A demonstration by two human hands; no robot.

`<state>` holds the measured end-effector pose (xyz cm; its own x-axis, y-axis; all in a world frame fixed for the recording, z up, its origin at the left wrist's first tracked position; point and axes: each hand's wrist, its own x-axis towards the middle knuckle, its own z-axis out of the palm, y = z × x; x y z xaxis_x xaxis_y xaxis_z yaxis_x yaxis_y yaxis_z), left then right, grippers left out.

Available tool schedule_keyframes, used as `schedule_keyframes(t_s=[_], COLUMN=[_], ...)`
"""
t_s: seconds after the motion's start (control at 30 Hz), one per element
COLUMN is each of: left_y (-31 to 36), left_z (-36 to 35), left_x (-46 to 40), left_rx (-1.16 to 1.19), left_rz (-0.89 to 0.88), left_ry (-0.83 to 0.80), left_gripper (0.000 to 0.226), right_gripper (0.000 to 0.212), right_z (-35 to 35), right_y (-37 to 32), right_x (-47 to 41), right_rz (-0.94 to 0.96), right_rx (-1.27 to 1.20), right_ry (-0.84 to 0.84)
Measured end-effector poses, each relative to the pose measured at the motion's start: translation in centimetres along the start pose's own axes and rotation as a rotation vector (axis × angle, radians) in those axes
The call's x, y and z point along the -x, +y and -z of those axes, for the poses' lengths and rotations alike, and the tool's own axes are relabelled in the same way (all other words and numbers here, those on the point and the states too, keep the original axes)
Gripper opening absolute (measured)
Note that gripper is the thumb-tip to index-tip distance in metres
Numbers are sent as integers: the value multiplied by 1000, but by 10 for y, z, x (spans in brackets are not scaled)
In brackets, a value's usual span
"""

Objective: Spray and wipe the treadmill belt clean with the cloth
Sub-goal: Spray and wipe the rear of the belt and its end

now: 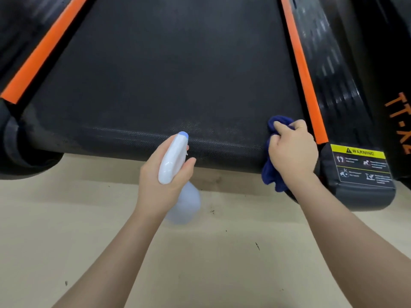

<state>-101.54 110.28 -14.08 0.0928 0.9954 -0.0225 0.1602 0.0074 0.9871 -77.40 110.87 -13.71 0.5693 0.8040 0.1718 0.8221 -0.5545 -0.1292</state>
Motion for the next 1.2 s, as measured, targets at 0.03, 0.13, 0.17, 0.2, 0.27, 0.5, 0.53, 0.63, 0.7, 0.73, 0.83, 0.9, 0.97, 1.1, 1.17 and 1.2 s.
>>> schedule_keyframes(t_s=[0.03,0.13,0.17,0.2,0.27,0.5,0.53,0.63,0.7,0.73,0.83,0.9,0.97,1.1,1.17,1.2], left_y=[-1,-6,-9,-12,-20,-33,-35,-37,-34,-34,-40,-46,-48,-42,-40,-40], left_z=[4,13,16,20,25,42,44,50,54,56,63,65,59,40,36,35], left_x=[1,7,9,11,13,21,20,19,18,18,17,17,20,25,27,29], left_rx=[22,30,21,21,63,130,120,103,103,132,243,320,329,224,156,105], left_rz=[20,56,63,76,144,217,215,201,168,164,201,221,213,159,98,75], left_ry=[27,19,13,21,97,123,113,104,103,103,116,135,107,8,-38,-40], left_gripper=[38,36,36,36,31,21,24,32,26,23,27,36,41,45,45,45], right_gripper=[27,24,28,33,47,44,44,40,39,38,35,40,45,60,51,46], right_z=[-4,-17,-23,-30,-35,-48,-52,-65,-66,-64,-47,-40,-44,-65,-62,-56], right_y=[-13,-80,-102,-118,-126,-57,-68,-99,-94,-81,-23,-8,-27,-81,-74,-62], right_x=[6,33,45,56,69,59,65,78,73,68,54,51,58,83,77,74], right_rz=[25,290,412,523,703,714,723,959,1056,1039,875,740,633,936,932,886], right_rx=[33,22,23,45,61,125,124,107,100,80,41,37,66,107,9,-54], right_ry=[-7,23,62,97,143,304,314,337,364,362,358,324,330,266,228,194])
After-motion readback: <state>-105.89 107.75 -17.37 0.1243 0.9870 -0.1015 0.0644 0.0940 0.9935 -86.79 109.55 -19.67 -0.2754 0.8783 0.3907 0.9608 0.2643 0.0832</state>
